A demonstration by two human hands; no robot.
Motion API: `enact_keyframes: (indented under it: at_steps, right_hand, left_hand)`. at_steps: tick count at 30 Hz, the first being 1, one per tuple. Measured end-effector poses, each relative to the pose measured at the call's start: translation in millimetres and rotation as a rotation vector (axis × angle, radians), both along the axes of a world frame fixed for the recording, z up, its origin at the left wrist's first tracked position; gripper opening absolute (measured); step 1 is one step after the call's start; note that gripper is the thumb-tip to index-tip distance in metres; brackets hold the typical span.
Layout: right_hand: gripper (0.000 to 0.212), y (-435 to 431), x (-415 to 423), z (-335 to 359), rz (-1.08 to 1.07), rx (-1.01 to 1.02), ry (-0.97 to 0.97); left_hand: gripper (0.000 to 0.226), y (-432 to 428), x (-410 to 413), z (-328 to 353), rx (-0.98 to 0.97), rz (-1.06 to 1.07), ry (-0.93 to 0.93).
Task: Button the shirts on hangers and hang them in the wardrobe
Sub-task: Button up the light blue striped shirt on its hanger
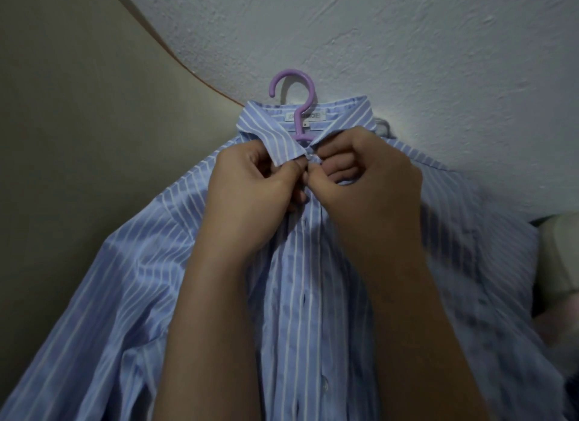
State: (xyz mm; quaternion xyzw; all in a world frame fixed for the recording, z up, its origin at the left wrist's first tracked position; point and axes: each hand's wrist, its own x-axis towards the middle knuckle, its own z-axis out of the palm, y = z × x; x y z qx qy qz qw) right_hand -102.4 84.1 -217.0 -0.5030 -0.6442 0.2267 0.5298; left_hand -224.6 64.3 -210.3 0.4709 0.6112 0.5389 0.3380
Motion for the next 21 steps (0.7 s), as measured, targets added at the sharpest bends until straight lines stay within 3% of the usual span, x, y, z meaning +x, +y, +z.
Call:
enact_keyframes:
  at_steps: [7,17,21]
  right_hand:
    - [0.01,2,0,-1,-0.006,0.027,-0.056]
    - [0.02,7,-4,-10,0.046,0.027,-0.105]
    - [0.02,6,-4,-11,0.027,0.072,-0.136]
  left_hand:
    - [0.013,-1,3,1,-0.006,-0.008,0.036]
    - [0.037,-6,8,3,0.024,0.06,0.179]
    - [0.035,-4,11,1,0.033,0.093,0.14]
